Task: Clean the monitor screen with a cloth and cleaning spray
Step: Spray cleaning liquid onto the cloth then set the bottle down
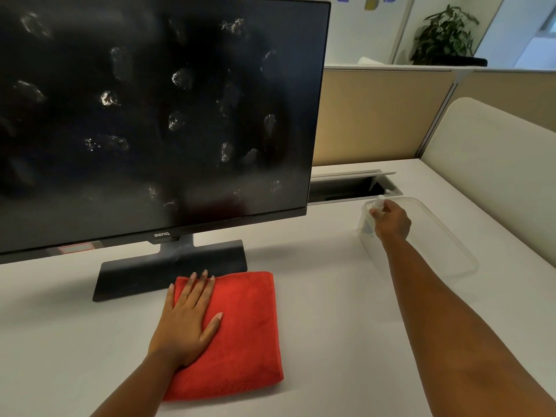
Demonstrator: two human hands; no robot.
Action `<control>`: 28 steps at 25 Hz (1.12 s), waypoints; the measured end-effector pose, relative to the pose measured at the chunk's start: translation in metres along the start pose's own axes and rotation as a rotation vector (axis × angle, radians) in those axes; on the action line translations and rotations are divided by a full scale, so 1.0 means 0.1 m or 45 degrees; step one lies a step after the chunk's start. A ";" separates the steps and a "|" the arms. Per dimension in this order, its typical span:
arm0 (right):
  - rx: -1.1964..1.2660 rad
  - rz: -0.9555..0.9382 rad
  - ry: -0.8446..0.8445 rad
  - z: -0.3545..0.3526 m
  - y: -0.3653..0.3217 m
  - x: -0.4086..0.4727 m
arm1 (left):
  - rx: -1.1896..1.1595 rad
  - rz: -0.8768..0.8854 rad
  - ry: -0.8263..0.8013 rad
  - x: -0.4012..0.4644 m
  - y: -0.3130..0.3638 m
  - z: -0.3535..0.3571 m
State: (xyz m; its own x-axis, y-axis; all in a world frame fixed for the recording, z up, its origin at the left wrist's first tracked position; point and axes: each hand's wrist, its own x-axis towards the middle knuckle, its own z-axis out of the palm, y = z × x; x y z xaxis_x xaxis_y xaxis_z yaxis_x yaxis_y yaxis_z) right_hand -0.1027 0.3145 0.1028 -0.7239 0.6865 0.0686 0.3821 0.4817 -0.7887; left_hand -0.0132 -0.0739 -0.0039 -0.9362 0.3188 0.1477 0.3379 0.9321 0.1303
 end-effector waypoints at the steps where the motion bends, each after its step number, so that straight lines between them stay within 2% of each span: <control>1: 0.011 0.002 0.024 -0.01 0.00 0.01 | 0.010 -0.003 0.000 0.00 0.00 0.00; 3: 0.075 -0.005 0.132 -0.03 0.00 0.01 | 0.034 -0.004 -0.004 0.01 0.00 0.00; 7: 0.311 -0.184 0.376 -0.20 -0.12 -0.03 | 0.054 -0.017 -0.021 0.03 0.01 -0.01; 10: 0.543 -0.340 0.354 -0.40 -0.34 -0.18 | 0.064 -0.043 -0.082 0.02 0.03 -0.05; 12: 0.779 -0.370 0.186 -0.47 -0.49 -0.44 | 0.054 -0.080 -0.131 0.00 0.04 -0.07; 14: 1.018 -0.334 -0.098 -0.44 -0.61 -0.82 | 0.033 -0.122 -0.132 -0.04 0.07 -0.07; 18: 1.417 -0.097 -0.703 -0.21 -0.72 -1.56 | -0.014 -0.207 -0.202 -0.20 0.07 -0.09; 22: 1.574 0.024 -1.182 0.00 -0.74 -2.13 | -0.031 -0.268 -0.243 -0.41 0.05 -0.16; 25: 1.592 0.023 -1.381 0.08 -0.76 -2.41 | -0.069 -0.260 -0.227 -0.50 0.02 -0.32; 27: 1.609 0.032 -1.446 0.13 -0.77 -2.51 | -0.221 -0.198 -0.086 -0.49 0.11 -0.44; 28: 1.594 0.031 -1.445 0.15 -0.77 -2.54 | -0.402 -0.205 -0.026 -0.49 0.18 -0.50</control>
State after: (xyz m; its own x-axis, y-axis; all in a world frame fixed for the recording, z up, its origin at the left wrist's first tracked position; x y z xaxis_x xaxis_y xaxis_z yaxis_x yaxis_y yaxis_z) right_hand 0.0428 0.0949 0.1366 -0.9556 -0.2908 0.0471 0.1441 -0.6007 -0.7864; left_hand 0.0436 -0.0818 0.0401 -0.9806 0.1784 0.0812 0.1958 0.8727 0.4472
